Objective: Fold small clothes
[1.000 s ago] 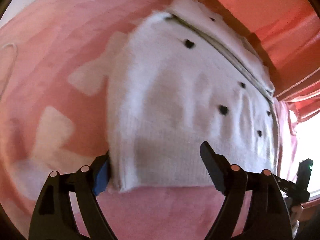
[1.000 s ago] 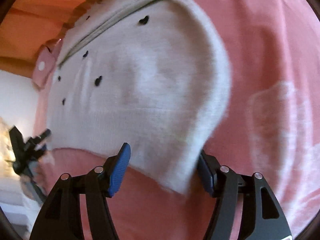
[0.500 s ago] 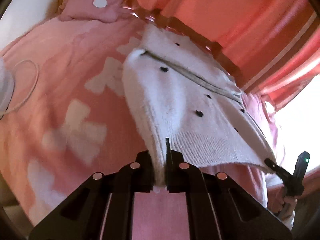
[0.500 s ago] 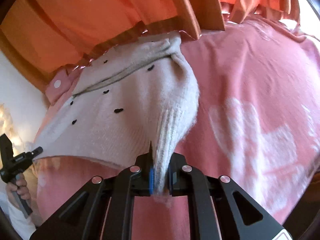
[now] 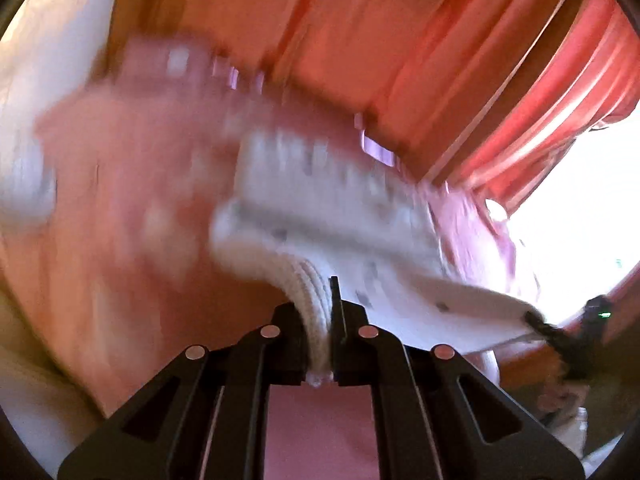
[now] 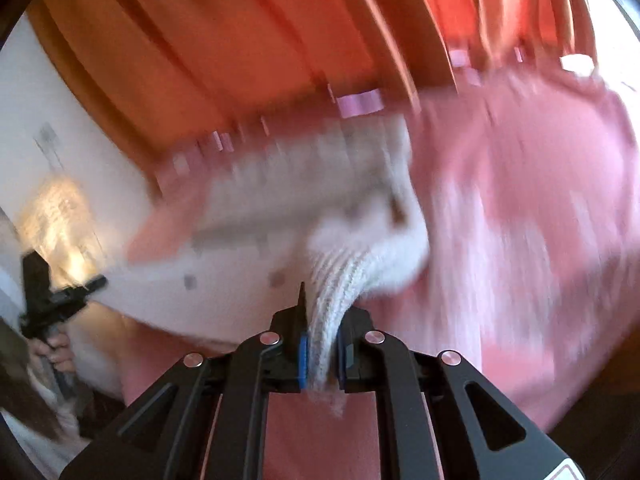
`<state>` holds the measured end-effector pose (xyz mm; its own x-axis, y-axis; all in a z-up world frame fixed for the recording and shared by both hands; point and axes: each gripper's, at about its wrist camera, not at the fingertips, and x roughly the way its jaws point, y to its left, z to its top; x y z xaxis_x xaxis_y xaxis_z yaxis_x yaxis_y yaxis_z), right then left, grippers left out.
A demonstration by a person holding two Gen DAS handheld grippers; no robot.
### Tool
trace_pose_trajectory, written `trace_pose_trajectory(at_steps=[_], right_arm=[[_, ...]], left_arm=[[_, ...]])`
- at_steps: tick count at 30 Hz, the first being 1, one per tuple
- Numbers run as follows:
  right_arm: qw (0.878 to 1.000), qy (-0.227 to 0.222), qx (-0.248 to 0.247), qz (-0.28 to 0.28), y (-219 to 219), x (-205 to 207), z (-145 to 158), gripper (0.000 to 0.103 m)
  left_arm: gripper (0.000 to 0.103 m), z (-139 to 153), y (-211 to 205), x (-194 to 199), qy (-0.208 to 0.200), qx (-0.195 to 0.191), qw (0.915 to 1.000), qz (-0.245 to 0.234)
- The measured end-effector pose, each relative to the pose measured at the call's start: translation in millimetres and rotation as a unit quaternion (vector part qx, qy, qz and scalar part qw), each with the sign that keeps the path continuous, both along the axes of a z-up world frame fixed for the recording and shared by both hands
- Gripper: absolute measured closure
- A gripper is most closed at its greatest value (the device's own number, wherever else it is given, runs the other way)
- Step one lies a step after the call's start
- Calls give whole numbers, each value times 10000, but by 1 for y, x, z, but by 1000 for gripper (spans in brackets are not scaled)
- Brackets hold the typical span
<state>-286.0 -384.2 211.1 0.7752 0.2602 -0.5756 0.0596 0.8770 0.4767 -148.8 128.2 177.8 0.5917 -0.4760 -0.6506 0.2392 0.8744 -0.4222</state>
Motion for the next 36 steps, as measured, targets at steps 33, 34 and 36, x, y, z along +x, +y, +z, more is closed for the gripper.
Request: trace_pose_trajectory(at_steps=[33,34,36], right_arm=[[9813,1182,-479,-1445,-57,292,-160,45],[9780,1349,-677,-1437,-54,297,-166,45],[9736,1493,-935,-1453,-51,302,-174,52]], left_arm=[[16,-152,-76,290,542,829,9909,908],[18,-155,-78,292,556,888,9902,920],[34,-157,-82,295,512,1018,9888,962]])
